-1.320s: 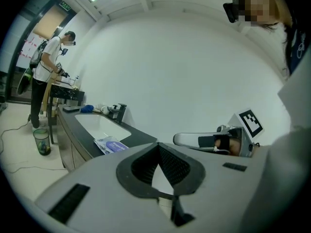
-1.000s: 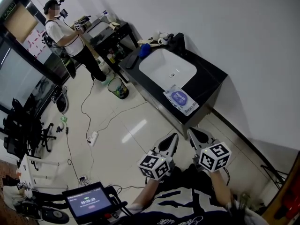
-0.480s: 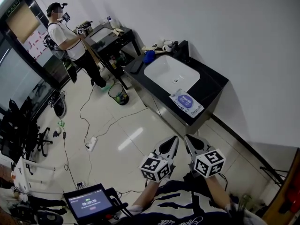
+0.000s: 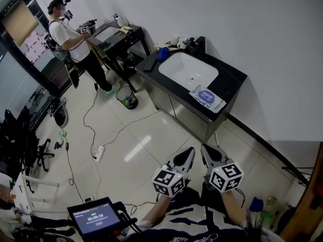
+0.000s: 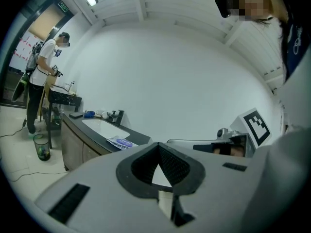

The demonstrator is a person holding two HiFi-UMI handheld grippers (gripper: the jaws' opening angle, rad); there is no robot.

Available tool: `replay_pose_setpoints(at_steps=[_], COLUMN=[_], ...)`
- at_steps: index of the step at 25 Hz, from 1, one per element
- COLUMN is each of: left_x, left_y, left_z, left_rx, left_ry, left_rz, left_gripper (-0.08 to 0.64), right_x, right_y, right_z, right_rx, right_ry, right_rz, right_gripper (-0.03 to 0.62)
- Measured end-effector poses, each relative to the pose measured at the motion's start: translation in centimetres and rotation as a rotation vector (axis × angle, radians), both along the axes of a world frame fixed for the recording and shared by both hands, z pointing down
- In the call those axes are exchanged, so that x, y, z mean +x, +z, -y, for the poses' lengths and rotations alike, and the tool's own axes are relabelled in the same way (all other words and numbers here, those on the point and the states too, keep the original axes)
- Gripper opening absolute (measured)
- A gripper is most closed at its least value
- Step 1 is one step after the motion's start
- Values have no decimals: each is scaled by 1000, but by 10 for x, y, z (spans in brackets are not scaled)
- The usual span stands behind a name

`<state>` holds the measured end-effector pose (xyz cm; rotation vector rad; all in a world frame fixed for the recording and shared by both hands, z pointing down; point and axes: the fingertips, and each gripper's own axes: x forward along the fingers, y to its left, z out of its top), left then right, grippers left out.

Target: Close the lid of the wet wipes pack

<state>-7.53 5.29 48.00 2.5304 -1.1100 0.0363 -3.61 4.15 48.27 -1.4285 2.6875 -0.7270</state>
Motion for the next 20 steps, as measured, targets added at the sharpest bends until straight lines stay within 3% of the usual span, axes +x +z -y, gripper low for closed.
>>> replay_pose_setpoints(at_steps=[8, 20], left_x=[-12, -3], left_y=[5, -6], left_z=[-45, -68], left_rx=[-15, -31], left_ry=[66, 63], left_rz=[-16, -82], left_gripper=[-2, 0], right_x=[-14, -3], right_y=[2, -4], right_z=[-52, -79], right_rx=[1, -6], right_ry=[60, 68], right_rz=[-25, -56], right_gripper=[-9, -9])
